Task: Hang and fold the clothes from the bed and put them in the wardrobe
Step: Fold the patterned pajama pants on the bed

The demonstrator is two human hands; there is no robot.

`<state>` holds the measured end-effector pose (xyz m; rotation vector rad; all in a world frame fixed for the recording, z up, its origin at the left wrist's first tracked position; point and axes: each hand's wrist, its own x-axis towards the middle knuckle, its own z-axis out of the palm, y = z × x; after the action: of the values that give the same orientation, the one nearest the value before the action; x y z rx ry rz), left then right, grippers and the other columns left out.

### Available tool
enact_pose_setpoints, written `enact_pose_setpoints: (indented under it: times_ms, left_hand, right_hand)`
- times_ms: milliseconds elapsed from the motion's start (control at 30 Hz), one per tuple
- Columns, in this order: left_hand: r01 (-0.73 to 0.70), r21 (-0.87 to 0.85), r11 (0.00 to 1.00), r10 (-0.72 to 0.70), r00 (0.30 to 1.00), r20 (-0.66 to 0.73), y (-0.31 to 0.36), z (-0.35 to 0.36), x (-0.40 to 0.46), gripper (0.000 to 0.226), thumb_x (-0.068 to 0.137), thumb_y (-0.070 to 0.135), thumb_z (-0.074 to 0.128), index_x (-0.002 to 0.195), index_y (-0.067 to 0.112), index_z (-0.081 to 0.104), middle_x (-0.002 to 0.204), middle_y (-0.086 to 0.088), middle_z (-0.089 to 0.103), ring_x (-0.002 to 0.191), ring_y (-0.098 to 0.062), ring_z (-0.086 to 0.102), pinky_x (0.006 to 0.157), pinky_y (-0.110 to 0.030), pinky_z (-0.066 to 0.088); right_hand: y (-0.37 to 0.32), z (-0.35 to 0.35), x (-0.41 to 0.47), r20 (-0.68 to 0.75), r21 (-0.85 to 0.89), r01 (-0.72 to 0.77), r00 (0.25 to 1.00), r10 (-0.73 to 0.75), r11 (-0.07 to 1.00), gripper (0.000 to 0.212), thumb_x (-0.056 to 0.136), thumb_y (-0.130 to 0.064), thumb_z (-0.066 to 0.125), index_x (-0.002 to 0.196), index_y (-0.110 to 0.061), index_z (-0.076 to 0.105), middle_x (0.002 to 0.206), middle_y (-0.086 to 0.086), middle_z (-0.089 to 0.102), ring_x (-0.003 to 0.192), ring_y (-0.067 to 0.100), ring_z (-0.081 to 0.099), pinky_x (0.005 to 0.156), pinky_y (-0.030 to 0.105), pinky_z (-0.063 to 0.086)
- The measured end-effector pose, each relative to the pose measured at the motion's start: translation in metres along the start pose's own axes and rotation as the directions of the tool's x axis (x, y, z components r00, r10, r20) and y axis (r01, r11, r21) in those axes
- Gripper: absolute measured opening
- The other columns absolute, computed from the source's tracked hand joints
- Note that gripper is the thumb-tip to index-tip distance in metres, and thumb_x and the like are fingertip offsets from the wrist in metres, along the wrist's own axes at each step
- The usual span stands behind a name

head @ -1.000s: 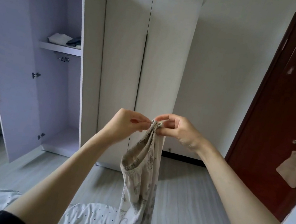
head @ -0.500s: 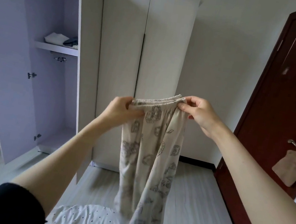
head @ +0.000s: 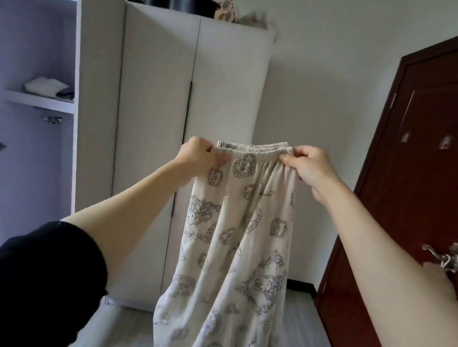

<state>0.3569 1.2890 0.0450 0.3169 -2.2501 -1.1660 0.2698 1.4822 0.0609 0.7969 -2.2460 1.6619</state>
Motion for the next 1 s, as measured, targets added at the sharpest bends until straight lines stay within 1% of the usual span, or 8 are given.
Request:
enact_pose_setpoints:
  times_ms: [67,200,367,467,533,733,900,1000]
  left_hand:
    - [0.03,0.047,0.998,-0.03,0.999,-0.014,-0.013,0.02,0.023,0.036,0.084,0.028,0.07,0.058,0.012,0.053,0.061,0.004,0.05,0.054,-0.011,0.042,0.038,-0.012,0.033]
    - [0.047,0.051,0.998,-0.042,0.995,-0.093,-0.034,0.046,0.058,0.031,0.085,0.021,0.068,0.059,0.015,0.052,0.062,0.002,0.05,0.056,-0.014,0.044,0.047,-0.022,0.034]
    - [-0.091,-0.005,0.996,0.088,0.972,-0.22,-0.029,0.036,0.078,0.013,0.084,0.011,0.065,0.085,-0.001,0.069,0.08,-0.015,0.068,0.073,-0.021,0.057,0.073,-0.036,0.053]
    - [-0.157,0.007,0.988,0.153,0.95,-0.27,-0.019,0.016,0.073,0.006,0.083,0.01,0.066,0.083,0.006,0.07,0.075,-0.008,0.066,0.075,-0.02,0.057,0.068,-0.028,0.048]
    - [-0.189,0.007,0.982,0.183,0.939,-0.29,-0.013,-0.002,0.065,0.006,0.083,0.01,0.066,0.086,0.008,0.071,0.078,-0.005,0.064,0.077,-0.02,0.058,0.071,-0.03,0.049]
    - [-0.18,-0.011,0.984,0.166,0.93,-0.329,-0.031,-0.065,0.001,0.017,0.084,0.006,0.065,0.1,0.007,0.07,0.086,-0.003,0.064,0.08,-0.018,0.058,0.078,-0.03,0.049]
    - [-0.088,-0.176,0.98,0.025,0.942,-0.334,-0.08,-0.112,-0.095,0.018,0.085,-0.004,0.058,0.101,0.001,0.067,0.085,-0.007,0.063,0.082,-0.018,0.057,0.078,-0.034,0.048]
    - [0.006,-0.216,0.976,-0.079,0.941,-0.33,-0.114,-0.137,-0.17,0.02,0.084,-0.005,0.058,0.093,0.01,0.067,0.078,-0.002,0.063,0.074,-0.012,0.058,0.071,-0.023,0.05]
  right_hand:
    - [0.021,0.005,0.022,-0.014,-0.053,-0.025,1.0,0.025,0.998,0.011,0.084,-0.004,0.066,0.092,-0.009,0.06,0.073,-0.005,0.053,0.077,0.01,0.048,0.058,0.01,0.037]
    - [0.048,0.024,0.055,-0.081,-0.106,-0.021,0.997,0.013,0.994,0.024,0.084,-0.007,0.067,0.108,-0.009,0.061,0.082,-0.005,0.054,0.084,0.014,0.05,0.076,0.023,0.039]
    - [0.039,0.035,0.07,-0.203,-0.049,0.099,0.973,-0.107,0.994,0.018,0.085,-0.009,0.065,0.102,-0.009,0.062,0.088,0.001,0.06,0.081,0.014,0.055,0.078,0.026,0.044]
    - [0.018,0.036,0.064,-0.223,0.011,0.178,0.96,-0.171,0.984,0.015,0.085,-0.007,0.065,0.1,-0.008,0.061,0.088,0.002,0.061,0.081,0.013,0.055,0.077,0.024,0.044]
    - [0.001,0.039,0.052,-0.211,0.04,0.225,0.954,-0.212,0.973,0.015,0.085,-0.005,0.064,0.098,-0.011,0.058,0.085,0.0,0.059,0.079,0.012,0.053,0.073,0.019,0.042]
    - [-0.043,0.065,-0.027,-0.097,0.043,0.332,0.94,-0.326,0.942,0.017,0.085,-0.006,0.065,0.101,-0.006,0.058,0.08,-0.005,0.056,0.076,0.008,0.053,0.067,0.009,0.041]
    - [-0.057,0.106,-0.132,0.092,0.035,0.384,0.918,-0.386,0.923,0.02,0.084,-0.009,0.068,0.095,-0.015,0.053,0.08,-0.015,0.052,0.073,-0.003,0.052,0.066,0.005,0.041]
    - [-0.055,0.133,-0.209,0.248,0.052,0.397,0.884,-0.397,0.916,0.02,0.083,-0.009,0.068,0.095,-0.015,0.053,0.081,-0.015,0.053,0.072,0.0,0.053,0.066,0.009,0.043]
